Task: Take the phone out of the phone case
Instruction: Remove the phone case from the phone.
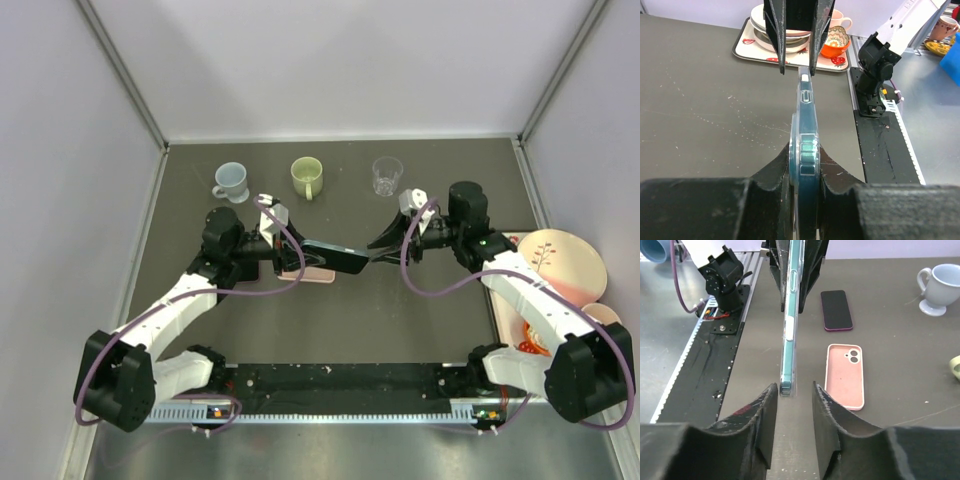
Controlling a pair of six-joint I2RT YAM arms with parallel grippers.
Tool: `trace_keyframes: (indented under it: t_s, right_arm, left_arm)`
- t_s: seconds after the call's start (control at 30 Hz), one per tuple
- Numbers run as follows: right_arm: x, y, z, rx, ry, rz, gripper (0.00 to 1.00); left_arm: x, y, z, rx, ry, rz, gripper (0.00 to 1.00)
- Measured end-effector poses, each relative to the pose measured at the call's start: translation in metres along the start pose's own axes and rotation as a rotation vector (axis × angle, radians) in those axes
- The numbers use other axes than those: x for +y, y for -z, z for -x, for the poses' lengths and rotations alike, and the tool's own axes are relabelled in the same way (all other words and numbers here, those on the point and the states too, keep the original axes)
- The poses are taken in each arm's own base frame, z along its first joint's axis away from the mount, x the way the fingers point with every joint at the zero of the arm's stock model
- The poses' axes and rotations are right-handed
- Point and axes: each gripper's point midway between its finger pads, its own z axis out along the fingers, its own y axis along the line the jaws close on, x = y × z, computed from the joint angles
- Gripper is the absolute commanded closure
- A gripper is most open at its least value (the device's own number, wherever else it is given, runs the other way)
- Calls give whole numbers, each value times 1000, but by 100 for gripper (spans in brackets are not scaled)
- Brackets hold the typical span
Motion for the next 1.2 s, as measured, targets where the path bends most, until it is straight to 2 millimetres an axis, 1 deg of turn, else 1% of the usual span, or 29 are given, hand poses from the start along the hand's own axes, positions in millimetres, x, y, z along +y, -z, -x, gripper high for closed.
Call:
trace_keyframes:
  t_s: [0.03, 0.07, 0.13, 0.17, 0.33, 0.5, 0.73, 0.9, 1.1, 1.2]
  right_arm:
    - [0, 0, 1, -1, 2, 1, 78]
    - [0, 0, 1, -2, 4, 2, 86]
    - [3, 0, 0, -4, 2, 15, 98]
    - [4, 0, 0, -3, -1, 21, 100]
    - [11, 0, -1, -8, -9, 56, 100]
    - [23, 0, 0, -26, -35, 118, 100]
    - [35, -1, 6, -56, -100, 225, 100]
    - [41, -1, 6, -69, -118, 273, 100]
    - [44, -1, 7, -76, -118, 292, 100]
    - [36, -3, 3, -61, -113, 252, 100]
  left_arm:
    - [0, 0, 0, 0, 0, -1, 100]
    - [0, 0, 0, 0, 0, -1, 100]
    - [0, 0, 0, 0, 0, 0, 100]
    - [0, 0, 1, -1, 0, 1, 100]
    - [-4, 1, 0, 3, 3, -25, 100]
    - [-13, 1, 0, 8, 2, -74, 100]
    - [-30, 3, 8, -2, 10, -161, 100]
    - [-35, 3, 10, -6, 21, -184, 100]
    - [-43, 3, 12, -3, 21, -222, 100]
    - [-59, 2, 12, 9, 7, -300, 100]
